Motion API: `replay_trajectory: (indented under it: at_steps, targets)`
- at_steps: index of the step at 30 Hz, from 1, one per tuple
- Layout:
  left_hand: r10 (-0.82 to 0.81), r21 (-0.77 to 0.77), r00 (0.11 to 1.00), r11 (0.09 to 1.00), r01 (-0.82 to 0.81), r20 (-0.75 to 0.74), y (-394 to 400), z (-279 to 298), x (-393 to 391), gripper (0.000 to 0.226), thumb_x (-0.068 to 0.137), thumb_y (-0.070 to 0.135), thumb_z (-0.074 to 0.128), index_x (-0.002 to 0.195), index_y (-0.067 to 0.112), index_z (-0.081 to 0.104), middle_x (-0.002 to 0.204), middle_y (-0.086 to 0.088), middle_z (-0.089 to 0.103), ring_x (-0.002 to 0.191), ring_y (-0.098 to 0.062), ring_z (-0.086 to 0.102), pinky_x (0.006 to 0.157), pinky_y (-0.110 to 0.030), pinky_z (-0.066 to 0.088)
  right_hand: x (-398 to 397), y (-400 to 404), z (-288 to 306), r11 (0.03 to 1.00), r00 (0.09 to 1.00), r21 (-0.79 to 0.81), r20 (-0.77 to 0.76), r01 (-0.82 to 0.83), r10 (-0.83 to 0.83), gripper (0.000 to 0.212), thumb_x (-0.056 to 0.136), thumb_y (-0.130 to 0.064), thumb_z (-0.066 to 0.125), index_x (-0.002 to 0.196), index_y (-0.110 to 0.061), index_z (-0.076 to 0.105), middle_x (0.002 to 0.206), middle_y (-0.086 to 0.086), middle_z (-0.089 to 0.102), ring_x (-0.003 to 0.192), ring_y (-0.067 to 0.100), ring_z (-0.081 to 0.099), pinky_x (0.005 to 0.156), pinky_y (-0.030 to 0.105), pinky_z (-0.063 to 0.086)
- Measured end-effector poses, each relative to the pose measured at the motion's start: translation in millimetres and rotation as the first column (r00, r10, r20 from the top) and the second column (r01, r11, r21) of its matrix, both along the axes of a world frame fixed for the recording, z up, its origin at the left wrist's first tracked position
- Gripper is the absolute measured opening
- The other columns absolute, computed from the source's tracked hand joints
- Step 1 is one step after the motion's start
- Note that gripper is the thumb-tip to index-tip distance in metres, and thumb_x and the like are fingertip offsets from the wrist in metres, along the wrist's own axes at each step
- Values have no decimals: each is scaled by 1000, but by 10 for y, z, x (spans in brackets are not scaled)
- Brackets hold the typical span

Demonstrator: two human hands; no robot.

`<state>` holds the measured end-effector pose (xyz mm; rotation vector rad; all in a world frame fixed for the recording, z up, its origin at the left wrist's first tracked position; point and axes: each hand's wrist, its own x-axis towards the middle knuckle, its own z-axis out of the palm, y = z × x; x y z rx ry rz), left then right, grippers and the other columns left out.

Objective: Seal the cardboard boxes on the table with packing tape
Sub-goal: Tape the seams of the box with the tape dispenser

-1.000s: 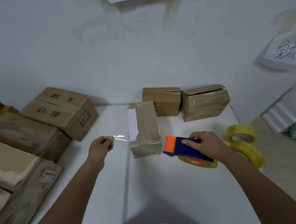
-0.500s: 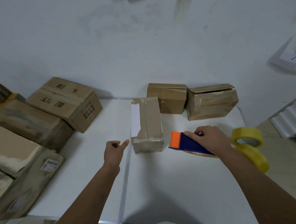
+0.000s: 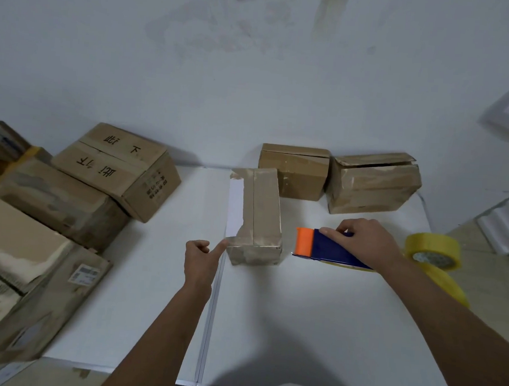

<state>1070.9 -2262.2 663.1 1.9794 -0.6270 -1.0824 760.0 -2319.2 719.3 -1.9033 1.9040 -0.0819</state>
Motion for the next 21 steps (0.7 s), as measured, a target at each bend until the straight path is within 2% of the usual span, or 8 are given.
replay_trajectory:
  at_steps: [3,10,15,18,21]
  targets:
    - [-13,8,1000,1000,13,23,3,-26,-26,51,80,41,80,110,14,47,94,-2,47,84,-16,48,67,-24,40,-8,-29,-26,1000,1000,21,-4,-15,15,61,85,-74,42,107,-25,70,101,-2,69,89,15,61,79,32,53]
    - [-9,20,999,1000,8,46,-28,-88,-22,47,83,35,79,110,13,48,93,-3,46,82,-17,48,64,-24,40,2,-74,-108,999,1000,40,0,-15,15,59,88,-72,43,109,-23,69,102,-1,69,88,15,62,77,30,52]
    - [-9,44,1000,999,7,27,-74,-98,10,48,83,34,79,112,13,48,93,-3,47,82,-16,48,67,-25,40,15,-125,-131,999,1000,30,1,-14,14,58,88,-71,43,107,-23,70,101,0,69,87,15,61,75,28,49]
    - [-10,67,1000,998,10,7,-73,-119,16,48,83,36,78,113,13,48,95,-2,48,88,-17,50,78,-29,40,4,-153,-179,999,1000,45,-4,-4,5,60,87,-73,42,102,-23,71,95,-1,69,83,14,62,73,28,50]
    - [-16,86,1000,996,16,-9,-73,-122,23,49,84,38,78,114,13,48,97,-1,50,93,-18,51,82,-31,39,-9,-164,-243,998,1000,63,2,2,-2,62,86,-75,39,96,-23,72,88,-2,69,78,12,63,75,30,53]
